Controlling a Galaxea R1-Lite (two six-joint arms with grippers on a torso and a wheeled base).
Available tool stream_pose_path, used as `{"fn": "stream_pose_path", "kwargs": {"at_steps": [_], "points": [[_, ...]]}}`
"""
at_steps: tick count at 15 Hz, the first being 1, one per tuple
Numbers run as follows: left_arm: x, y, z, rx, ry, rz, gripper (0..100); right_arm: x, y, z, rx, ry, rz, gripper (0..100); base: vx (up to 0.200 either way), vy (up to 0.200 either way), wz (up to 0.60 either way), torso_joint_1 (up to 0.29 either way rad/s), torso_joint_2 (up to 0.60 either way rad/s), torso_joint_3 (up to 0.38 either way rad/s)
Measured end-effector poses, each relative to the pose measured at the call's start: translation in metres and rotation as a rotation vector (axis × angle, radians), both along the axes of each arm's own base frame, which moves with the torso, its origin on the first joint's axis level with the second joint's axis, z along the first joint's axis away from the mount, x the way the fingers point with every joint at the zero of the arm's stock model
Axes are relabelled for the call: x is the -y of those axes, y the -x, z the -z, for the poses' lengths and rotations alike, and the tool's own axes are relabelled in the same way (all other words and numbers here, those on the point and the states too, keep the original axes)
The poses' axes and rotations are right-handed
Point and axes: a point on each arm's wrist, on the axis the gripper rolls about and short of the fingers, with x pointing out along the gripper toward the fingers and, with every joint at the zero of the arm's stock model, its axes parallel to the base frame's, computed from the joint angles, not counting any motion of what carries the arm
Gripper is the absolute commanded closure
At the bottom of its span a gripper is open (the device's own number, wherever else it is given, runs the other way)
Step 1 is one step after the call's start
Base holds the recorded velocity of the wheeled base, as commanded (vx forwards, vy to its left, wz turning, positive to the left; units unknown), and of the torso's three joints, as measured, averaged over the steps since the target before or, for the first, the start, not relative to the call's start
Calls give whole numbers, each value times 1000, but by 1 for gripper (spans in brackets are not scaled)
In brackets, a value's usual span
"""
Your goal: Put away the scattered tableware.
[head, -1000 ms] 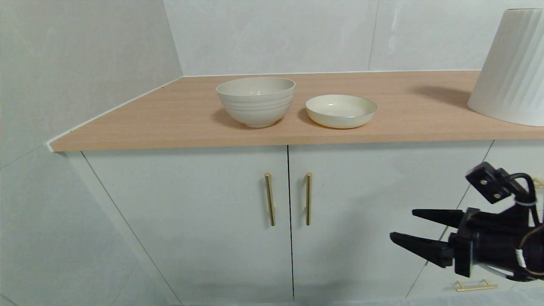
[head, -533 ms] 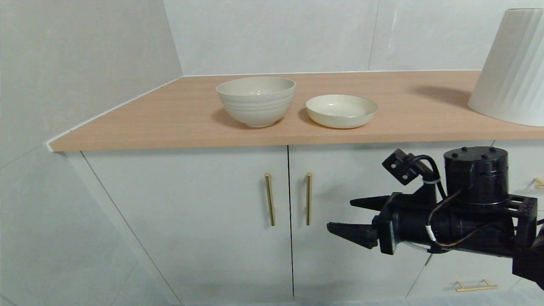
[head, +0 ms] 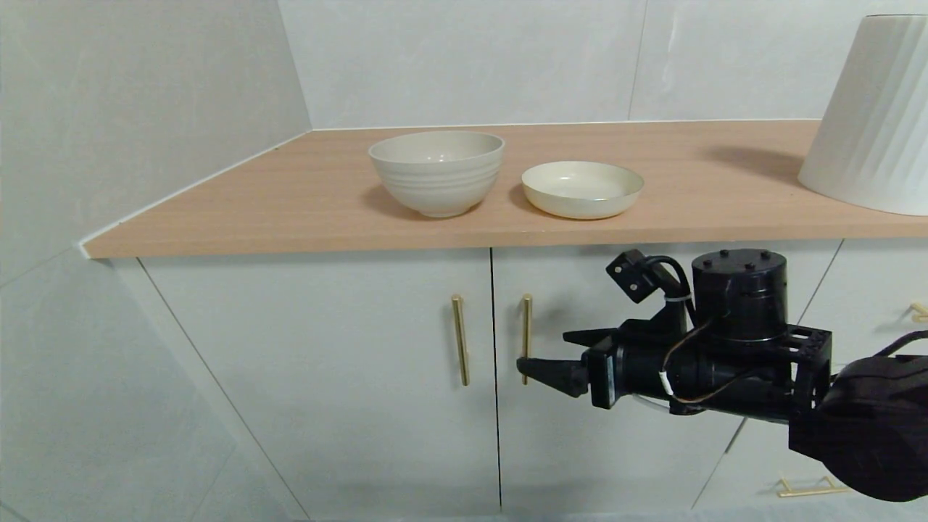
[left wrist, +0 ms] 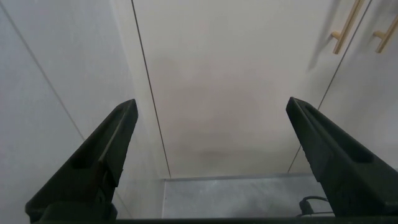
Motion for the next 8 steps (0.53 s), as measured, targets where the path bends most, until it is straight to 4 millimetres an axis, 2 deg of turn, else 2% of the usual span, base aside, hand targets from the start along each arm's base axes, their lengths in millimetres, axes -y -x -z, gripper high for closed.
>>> {"fn": "stream_pose_path", "kwargs": {"at_steps": [5,8], "points": [[0,0,0,0,0,0,0,-25,-16,9,20,-151,31,0,0,0,0,0,0,0],[0,0,0,0,0,0,0,-33,-22,25,12,-155,55,0,0,0,0,0,0,0]]}}
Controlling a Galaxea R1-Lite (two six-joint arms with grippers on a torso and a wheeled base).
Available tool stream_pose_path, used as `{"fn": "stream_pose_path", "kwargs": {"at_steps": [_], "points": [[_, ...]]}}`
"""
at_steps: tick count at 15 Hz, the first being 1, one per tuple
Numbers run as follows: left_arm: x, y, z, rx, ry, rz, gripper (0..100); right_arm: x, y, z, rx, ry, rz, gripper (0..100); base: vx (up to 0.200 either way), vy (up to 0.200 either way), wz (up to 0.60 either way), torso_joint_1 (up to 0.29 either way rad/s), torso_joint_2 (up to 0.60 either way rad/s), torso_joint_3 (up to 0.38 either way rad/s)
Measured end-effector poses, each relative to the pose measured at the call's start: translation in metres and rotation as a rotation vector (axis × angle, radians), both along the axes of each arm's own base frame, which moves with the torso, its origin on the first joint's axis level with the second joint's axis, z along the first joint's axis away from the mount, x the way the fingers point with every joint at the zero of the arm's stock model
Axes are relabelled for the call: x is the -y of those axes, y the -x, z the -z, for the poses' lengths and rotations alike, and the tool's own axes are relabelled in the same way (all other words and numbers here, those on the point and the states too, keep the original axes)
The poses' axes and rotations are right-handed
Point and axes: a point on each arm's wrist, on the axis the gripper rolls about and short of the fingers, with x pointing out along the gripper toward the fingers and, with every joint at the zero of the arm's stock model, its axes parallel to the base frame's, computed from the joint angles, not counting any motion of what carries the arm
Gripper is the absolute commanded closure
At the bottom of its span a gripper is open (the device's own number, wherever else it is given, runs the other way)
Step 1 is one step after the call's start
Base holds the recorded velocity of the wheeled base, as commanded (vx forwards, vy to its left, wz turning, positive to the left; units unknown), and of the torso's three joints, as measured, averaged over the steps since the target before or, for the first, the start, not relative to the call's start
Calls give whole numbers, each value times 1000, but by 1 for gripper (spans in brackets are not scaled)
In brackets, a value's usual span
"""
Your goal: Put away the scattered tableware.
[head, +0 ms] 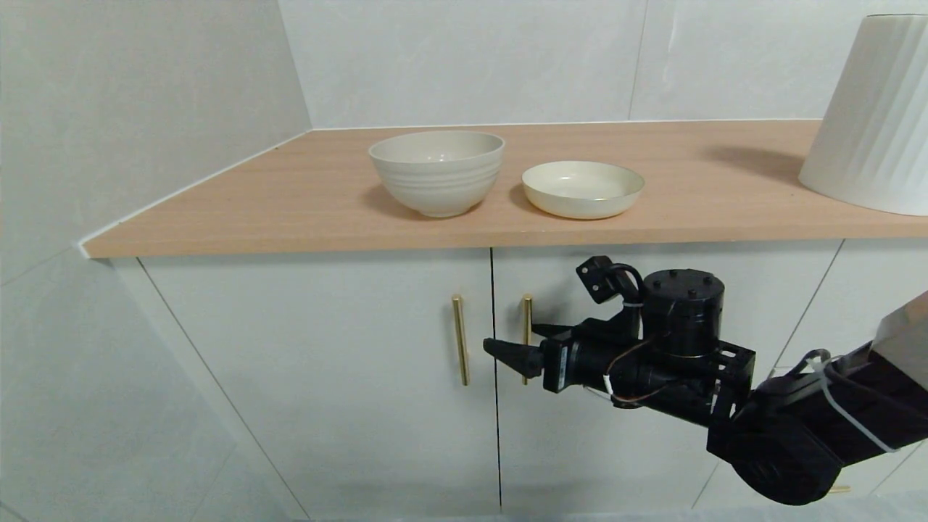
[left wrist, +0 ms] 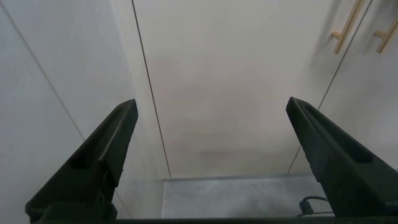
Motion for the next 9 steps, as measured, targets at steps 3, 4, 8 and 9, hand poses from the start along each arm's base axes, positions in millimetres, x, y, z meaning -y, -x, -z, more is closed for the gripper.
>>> {"fn": "stream_pose_path", "kwargs": {"at_steps": [3,4,8,9], "points": [[0,0,0,0,0,0,0,-5,-2,7,-10,-11,-5,0,0,0,0,0,0,0],[0,0,0,0,0,1,0,-7,-2,8,-9,-30,-6,0,0,0,0,0,0,0],[0,0,0,0,0,0,0,-11,-1,13,-32,-30,-16,0,0,0,0,0,0,0],[0,0,0,0,0,0,0,-12,2,14,-41,-32,-21,0,0,0,0,0,0,0]]}}
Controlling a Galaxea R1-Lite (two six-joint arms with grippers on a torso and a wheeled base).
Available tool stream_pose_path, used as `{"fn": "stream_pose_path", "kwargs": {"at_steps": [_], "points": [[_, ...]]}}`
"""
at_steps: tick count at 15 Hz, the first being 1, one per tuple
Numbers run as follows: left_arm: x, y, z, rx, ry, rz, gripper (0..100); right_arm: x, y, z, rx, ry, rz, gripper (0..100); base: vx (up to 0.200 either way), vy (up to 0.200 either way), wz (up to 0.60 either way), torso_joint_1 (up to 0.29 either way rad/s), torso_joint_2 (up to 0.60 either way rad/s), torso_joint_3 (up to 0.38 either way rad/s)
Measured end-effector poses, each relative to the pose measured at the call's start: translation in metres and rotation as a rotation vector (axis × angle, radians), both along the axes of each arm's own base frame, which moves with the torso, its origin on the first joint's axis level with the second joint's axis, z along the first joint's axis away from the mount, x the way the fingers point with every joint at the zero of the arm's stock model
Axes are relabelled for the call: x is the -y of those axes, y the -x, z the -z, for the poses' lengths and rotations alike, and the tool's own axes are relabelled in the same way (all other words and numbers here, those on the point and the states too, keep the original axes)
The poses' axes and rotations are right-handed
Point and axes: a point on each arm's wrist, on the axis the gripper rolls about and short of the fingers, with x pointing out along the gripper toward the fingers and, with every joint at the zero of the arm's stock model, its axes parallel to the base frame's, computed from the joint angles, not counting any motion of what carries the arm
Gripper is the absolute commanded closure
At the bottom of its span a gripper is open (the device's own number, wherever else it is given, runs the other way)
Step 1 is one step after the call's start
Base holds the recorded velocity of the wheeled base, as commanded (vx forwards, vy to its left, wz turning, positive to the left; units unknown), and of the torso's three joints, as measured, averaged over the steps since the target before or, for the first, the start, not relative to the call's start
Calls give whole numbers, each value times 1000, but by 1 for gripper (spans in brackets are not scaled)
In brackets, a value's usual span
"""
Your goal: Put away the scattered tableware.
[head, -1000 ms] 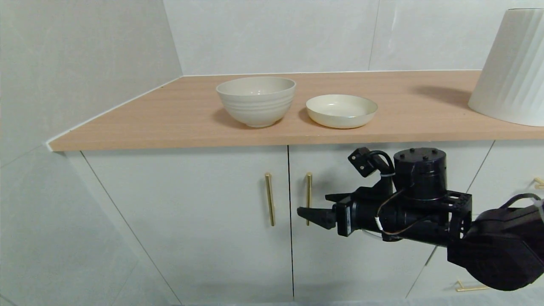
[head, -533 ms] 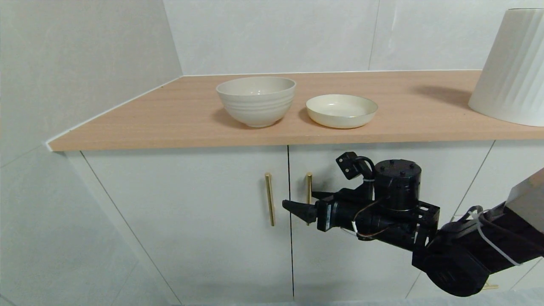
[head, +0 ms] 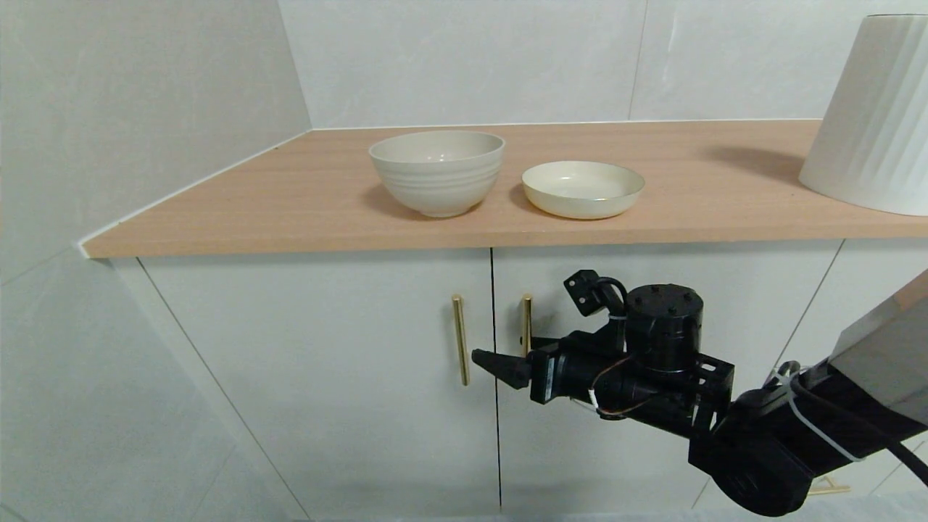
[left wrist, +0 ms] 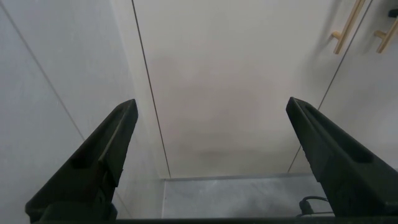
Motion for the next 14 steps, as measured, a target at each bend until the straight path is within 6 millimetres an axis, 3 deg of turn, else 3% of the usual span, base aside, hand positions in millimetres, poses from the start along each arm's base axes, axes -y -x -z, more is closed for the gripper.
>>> {"fn": "stream_pose_path", "kwargs": {"at_steps": [9,14], "points": [[0,0,0,0,0,0,0,6,13,0,-39,-5,-43,0,0,0,0,0,0,0],[0,0,0,0,0,0,0,16,28,-5,-94,-31,-161,0,0,0,0,0,0,0]]}}
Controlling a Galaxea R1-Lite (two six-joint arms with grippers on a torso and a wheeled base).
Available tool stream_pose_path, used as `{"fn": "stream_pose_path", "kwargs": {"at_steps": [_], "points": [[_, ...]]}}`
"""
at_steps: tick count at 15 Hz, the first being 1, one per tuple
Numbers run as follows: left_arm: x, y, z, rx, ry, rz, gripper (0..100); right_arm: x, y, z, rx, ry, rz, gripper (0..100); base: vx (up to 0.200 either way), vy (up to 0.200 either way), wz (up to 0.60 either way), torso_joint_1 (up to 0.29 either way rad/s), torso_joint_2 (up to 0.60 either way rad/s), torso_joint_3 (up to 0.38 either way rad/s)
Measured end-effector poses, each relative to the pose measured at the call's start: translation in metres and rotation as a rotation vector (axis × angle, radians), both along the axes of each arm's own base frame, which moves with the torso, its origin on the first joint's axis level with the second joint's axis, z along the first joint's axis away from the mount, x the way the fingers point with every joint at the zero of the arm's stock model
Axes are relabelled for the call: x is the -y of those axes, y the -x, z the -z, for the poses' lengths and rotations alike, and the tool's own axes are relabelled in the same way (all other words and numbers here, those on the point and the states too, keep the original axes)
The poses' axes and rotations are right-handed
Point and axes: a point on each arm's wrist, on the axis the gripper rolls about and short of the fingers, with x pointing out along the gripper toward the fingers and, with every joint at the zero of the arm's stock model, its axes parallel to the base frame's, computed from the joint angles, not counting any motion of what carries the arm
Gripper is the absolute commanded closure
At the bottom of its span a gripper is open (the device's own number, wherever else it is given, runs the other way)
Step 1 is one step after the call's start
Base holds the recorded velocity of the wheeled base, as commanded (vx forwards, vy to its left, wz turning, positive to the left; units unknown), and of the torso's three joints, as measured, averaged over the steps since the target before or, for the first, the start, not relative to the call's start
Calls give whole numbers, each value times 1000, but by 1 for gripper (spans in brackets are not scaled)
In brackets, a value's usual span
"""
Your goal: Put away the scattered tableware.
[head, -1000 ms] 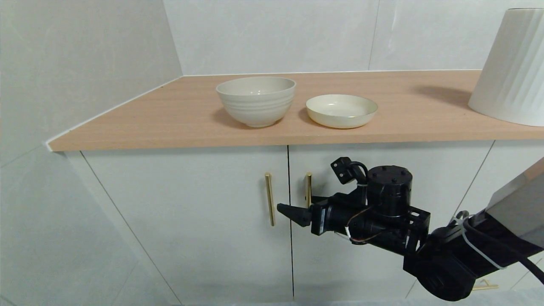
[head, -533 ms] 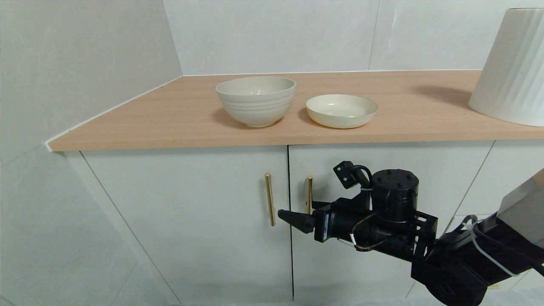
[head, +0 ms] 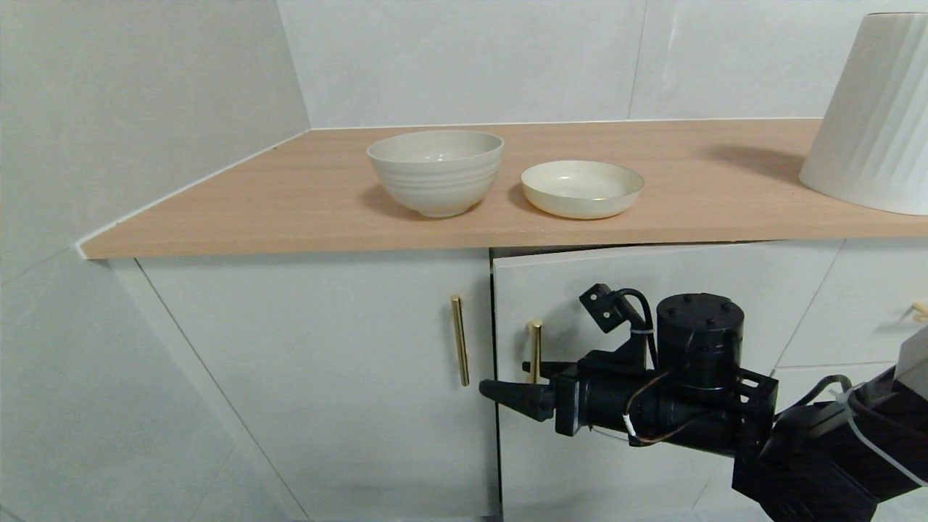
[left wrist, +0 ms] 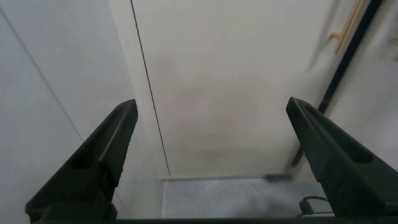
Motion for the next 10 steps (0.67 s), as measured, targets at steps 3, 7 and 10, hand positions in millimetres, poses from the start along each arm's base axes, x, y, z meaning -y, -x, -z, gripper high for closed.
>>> {"fn": "stream_pose_path", "kwargs": {"at_steps": [3,7,10], "points": [[0,0,0,0,0,0,0,4,5,-4,4,-6,-2,0,0,0,0,0,0,0],[0,0,0,-1,-5,0,0,9,12,-11,11,-18,-6,0,0,0,0,0,0,0],[0,0,0,0,-27,0,0,7,16,-15,16,-26,-18,0,0,0,0,0,0,0]]}}
